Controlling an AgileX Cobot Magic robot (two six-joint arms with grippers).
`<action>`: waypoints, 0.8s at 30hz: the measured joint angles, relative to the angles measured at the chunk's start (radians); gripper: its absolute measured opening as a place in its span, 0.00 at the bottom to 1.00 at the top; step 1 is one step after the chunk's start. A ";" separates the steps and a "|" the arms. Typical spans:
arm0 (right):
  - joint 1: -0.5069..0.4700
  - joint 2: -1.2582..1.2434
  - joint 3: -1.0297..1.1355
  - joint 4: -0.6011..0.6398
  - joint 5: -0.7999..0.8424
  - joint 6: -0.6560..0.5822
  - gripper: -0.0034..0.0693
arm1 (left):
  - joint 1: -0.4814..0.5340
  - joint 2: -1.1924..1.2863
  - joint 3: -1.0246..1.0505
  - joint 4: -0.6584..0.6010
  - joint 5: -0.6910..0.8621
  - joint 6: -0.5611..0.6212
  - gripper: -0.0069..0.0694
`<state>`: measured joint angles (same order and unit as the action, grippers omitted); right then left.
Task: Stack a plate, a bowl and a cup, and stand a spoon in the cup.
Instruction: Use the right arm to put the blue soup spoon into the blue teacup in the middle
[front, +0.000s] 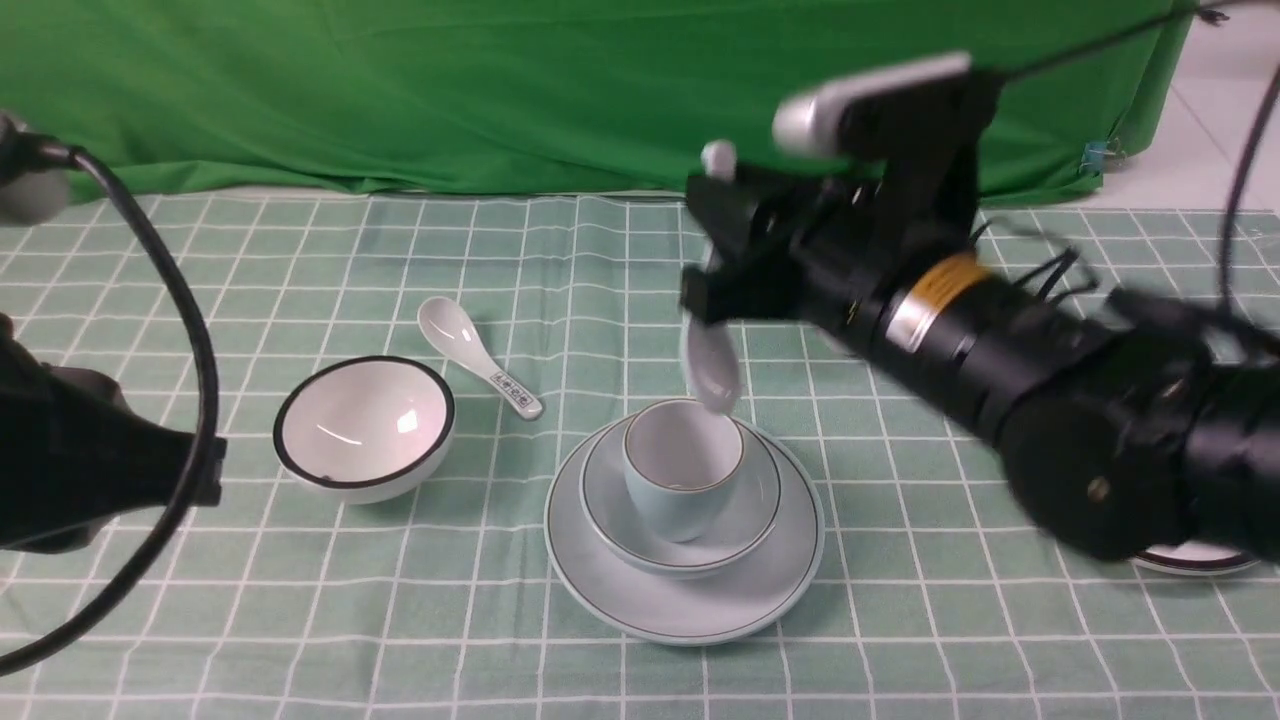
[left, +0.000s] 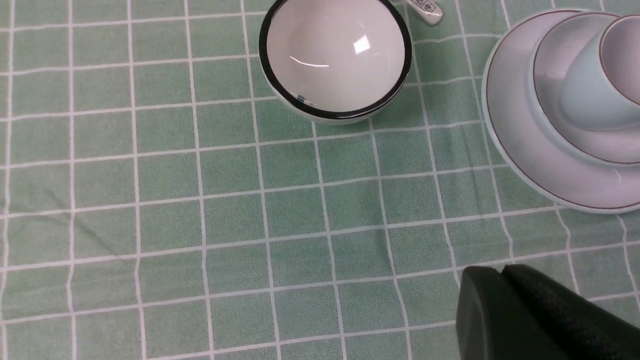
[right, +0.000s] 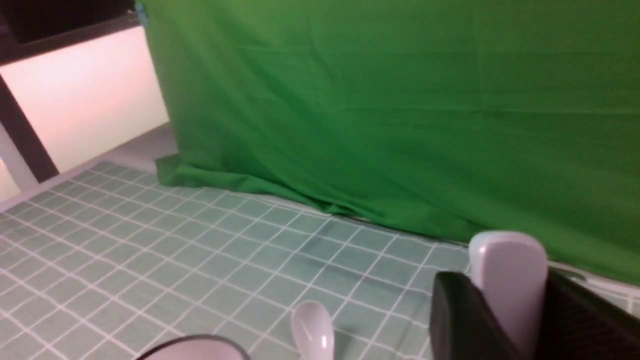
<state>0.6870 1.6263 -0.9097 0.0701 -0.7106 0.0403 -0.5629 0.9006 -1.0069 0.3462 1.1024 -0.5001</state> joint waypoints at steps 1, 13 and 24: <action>0.010 0.025 0.005 0.000 -0.030 -0.001 0.31 | 0.000 0.000 0.000 0.004 -0.001 0.000 0.10; 0.020 0.151 0.006 0.000 -0.081 -0.015 0.31 | 0.000 0.000 0.000 0.041 -0.001 -0.001 0.10; 0.020 0.012 0.007 0.001 0.271 -0.051 0.52 | 0.000 0.000 0.000 0.045 -0.065 -0.018 0.10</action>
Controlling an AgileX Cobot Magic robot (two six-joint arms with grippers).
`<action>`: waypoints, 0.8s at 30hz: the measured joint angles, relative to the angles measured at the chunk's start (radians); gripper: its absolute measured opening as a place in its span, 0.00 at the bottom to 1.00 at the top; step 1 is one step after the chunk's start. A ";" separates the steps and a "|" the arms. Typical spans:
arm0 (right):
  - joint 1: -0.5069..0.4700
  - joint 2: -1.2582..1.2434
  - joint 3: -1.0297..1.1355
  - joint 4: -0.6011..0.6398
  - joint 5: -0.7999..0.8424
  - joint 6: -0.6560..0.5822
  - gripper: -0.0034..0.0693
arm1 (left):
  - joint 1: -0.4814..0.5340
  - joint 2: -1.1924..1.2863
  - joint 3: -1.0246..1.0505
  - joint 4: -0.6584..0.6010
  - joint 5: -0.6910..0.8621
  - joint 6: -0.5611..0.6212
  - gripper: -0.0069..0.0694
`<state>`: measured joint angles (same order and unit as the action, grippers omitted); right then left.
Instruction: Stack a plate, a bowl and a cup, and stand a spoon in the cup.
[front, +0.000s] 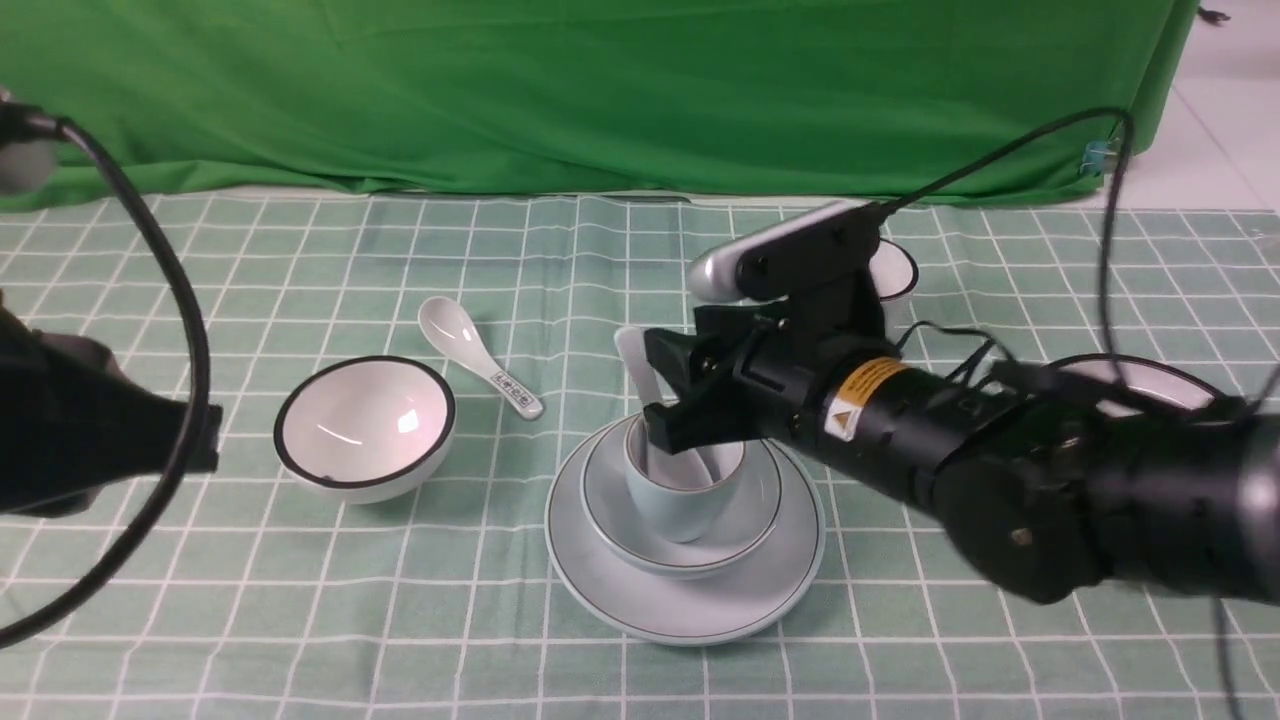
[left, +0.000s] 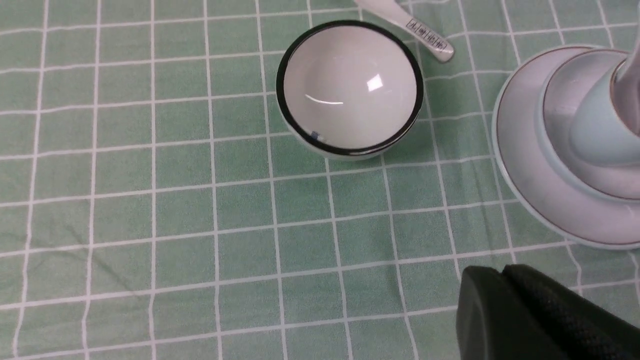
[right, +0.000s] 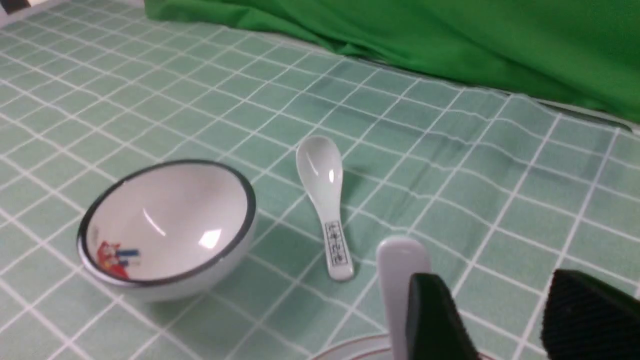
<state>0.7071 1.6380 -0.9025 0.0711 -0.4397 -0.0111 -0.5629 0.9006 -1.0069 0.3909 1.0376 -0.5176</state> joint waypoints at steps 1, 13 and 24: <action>0.000 -0.048 0.000 0.000 0.054 -0.010 0.52 | 0.000 0.000 0.000 0.001 -0.015 -0.001 0.10; -0.263 -1.021 0.033 -0.160 0.864 -0.075 0.08 | 0.000 0.000 0.000 0.007 -0.245 -0.007 0.10; -0.354 -1.598 0.429 -0.193 0.718 0.051 0.08 | 0.000 -0.015 0.017 0.000 -0.289 0.036 0.10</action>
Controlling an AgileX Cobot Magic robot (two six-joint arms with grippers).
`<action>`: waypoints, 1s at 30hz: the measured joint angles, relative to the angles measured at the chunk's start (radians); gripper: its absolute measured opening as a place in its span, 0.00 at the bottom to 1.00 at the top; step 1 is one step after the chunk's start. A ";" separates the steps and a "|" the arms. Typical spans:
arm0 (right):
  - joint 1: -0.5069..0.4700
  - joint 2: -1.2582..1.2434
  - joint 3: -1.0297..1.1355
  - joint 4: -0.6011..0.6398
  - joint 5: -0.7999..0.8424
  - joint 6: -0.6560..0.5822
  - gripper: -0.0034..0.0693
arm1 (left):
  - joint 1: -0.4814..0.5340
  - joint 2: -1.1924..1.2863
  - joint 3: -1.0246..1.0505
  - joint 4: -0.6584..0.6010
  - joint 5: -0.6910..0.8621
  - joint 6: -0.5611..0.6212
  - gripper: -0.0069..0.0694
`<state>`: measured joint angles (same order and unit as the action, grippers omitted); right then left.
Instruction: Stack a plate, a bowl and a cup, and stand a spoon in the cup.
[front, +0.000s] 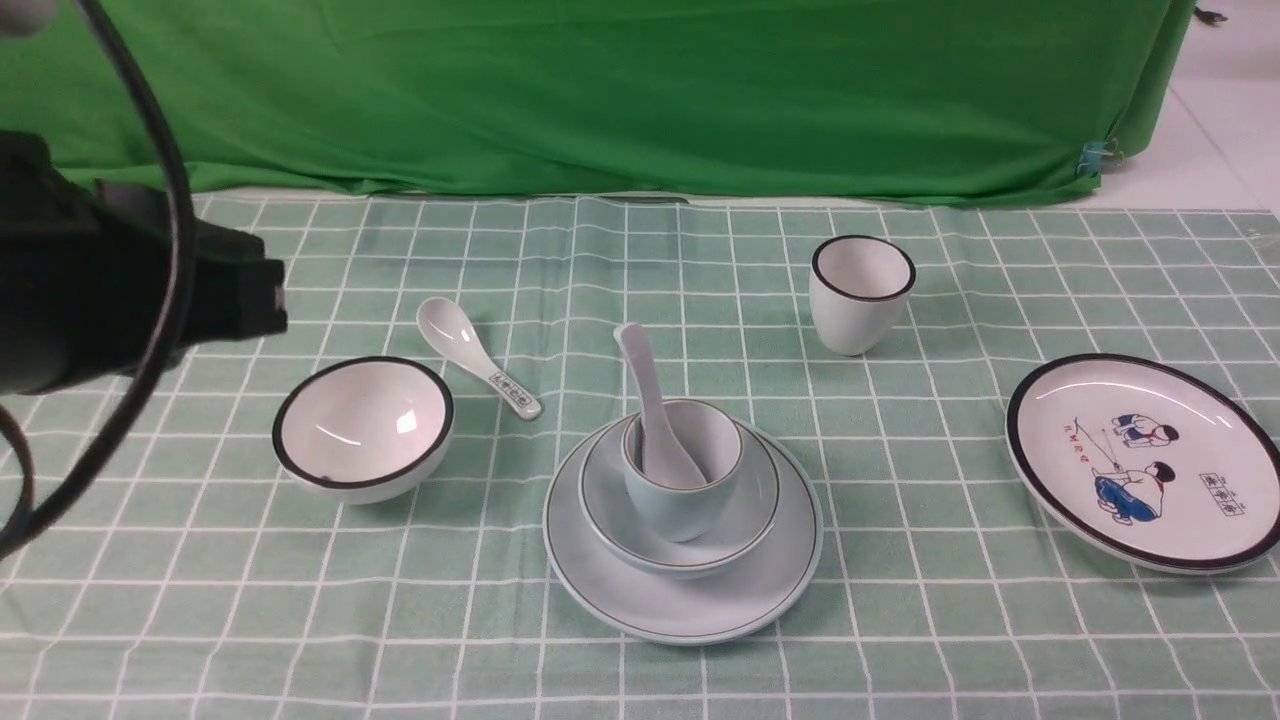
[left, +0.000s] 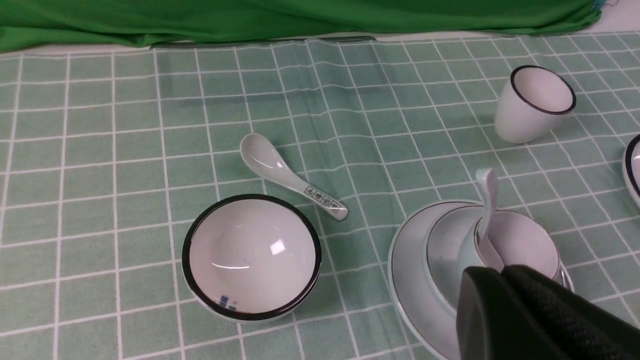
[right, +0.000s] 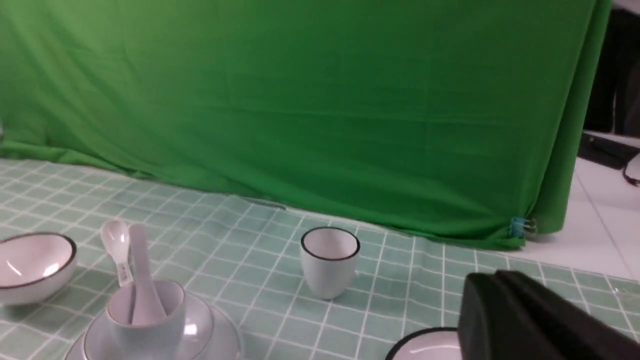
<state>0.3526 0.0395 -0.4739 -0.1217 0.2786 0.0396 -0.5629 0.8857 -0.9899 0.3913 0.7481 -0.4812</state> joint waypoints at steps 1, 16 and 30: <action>0.000 -0.018 0.009 0.001 -0.025 0.001 0.08 | 0.000 -0.018 0.015 -0.004 0.004 0.019 0.10; 0.000 -0.042 0.020 0.001 -0.073 0.004 0.19 | 0.000 -0.536 0.451 -0.030 -0.129 0.036 0.10; 0.000 -0.042 0.020 0.001 -0.074 0.004 0.24 | 0.018 -0.598 0.560 -0.086 -0.251 0.120 0.10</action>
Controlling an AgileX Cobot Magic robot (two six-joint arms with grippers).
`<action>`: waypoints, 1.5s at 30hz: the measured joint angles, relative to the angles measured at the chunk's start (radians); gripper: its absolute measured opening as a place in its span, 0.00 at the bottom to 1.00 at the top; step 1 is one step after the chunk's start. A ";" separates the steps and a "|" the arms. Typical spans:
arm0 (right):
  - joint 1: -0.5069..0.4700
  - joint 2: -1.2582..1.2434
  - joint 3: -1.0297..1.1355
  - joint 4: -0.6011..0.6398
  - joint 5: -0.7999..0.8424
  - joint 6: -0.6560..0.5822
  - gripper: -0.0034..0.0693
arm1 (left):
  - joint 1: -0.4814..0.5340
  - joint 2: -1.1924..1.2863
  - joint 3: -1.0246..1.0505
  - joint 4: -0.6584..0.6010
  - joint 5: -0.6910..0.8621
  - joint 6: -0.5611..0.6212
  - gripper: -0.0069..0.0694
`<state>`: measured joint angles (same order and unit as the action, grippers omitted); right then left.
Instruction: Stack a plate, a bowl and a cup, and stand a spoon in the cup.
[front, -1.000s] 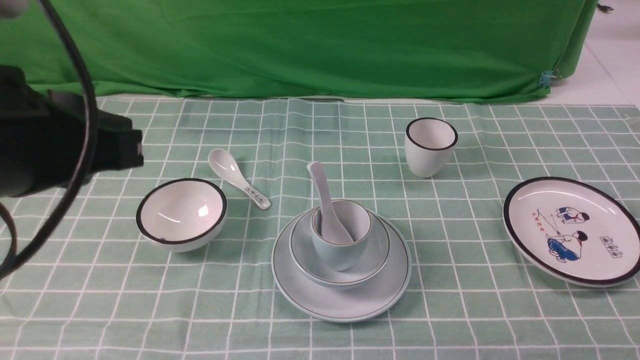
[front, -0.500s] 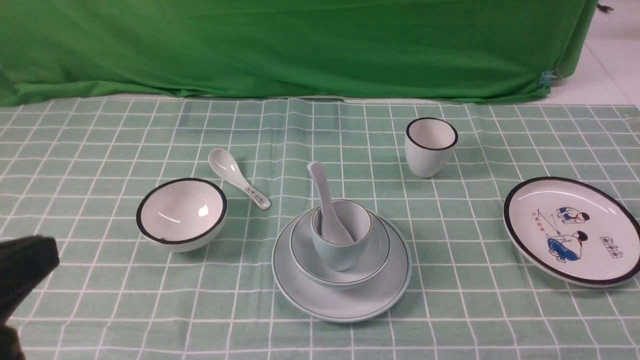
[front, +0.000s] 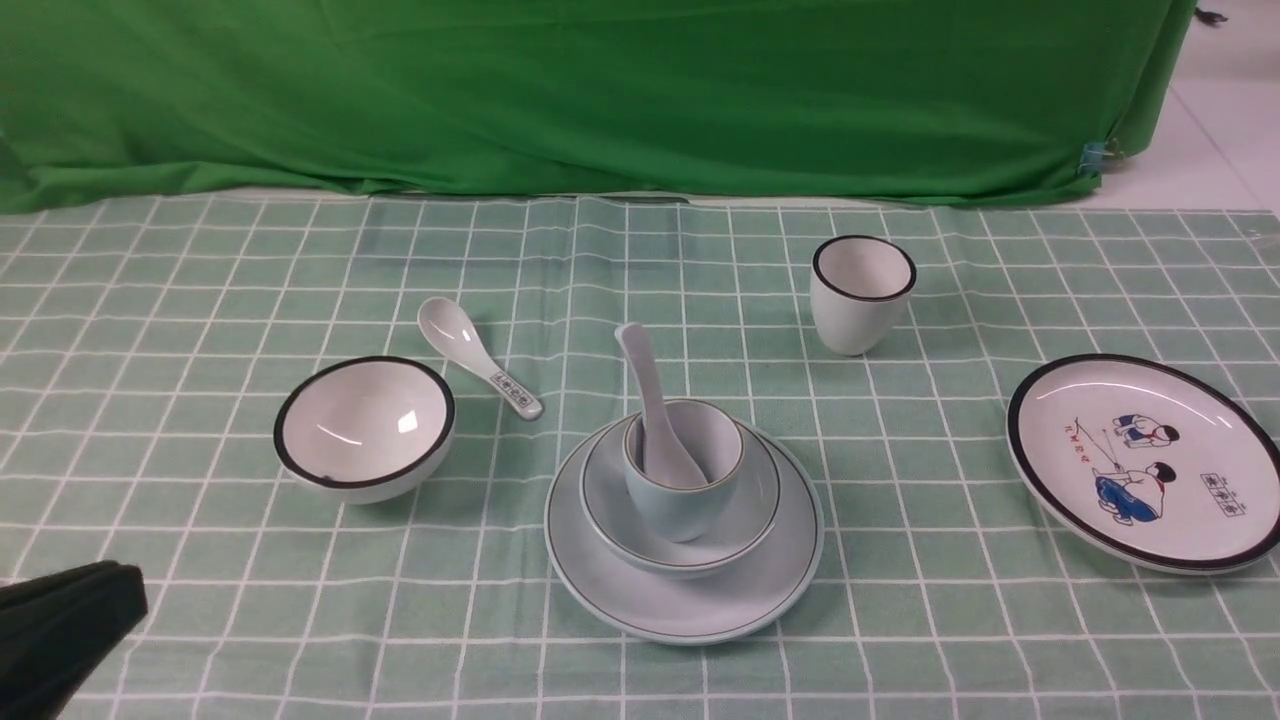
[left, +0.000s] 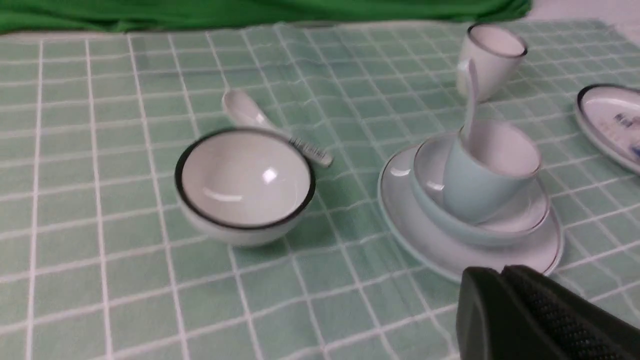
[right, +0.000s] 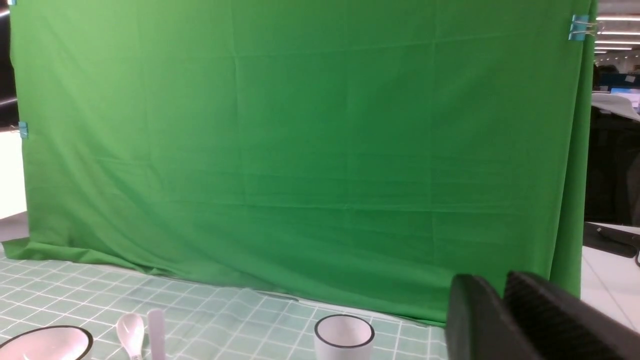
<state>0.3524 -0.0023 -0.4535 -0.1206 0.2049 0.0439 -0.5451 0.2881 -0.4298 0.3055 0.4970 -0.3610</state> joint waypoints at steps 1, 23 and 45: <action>0.000 0.000 0.000 0.000 0.000 0.000 0.24 | 0.020 -0.015 0.009 -0.032 -0.056 0.048 0.10; 0.000 0.000 0.000 0.000 0.000 0.001 0.31 | 0.538 -0.287 0.436 -0.348 -0.273 0.414 0.11; -0.007 0.000 0.005 0.000 0.038 -0.032 0.35 | 0.538 -0.287 0.436 -0.348 -0.272 0.414 0.11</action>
<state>0.3456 -0.0023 -0.4488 -0.1206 0.2432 0.0121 -0.0069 0.0013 0.0067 -0.0429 0.2251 0.0535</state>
